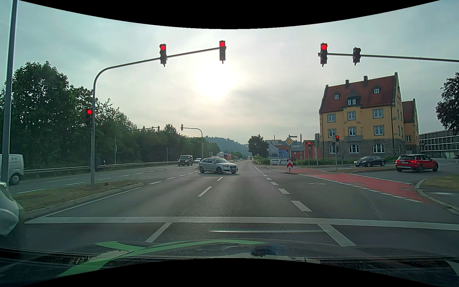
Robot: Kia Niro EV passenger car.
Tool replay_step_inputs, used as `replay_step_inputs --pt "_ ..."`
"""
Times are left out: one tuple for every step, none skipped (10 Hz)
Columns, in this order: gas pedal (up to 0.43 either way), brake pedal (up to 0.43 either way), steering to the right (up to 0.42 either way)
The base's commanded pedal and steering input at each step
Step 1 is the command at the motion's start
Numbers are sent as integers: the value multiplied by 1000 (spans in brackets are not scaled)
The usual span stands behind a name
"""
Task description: Follow the waypoints while adhering to traffic rules and regulations
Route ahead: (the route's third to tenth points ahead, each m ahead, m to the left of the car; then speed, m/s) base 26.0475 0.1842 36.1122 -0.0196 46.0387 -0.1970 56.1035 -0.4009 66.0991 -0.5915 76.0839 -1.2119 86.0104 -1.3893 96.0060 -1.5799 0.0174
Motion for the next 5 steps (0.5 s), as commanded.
replay_step_inputs --pt "0 220 -9" --pt "0 220 -9" --pt "0 220 -9" --pt "0 220 -9" --pt "0 220 -8"
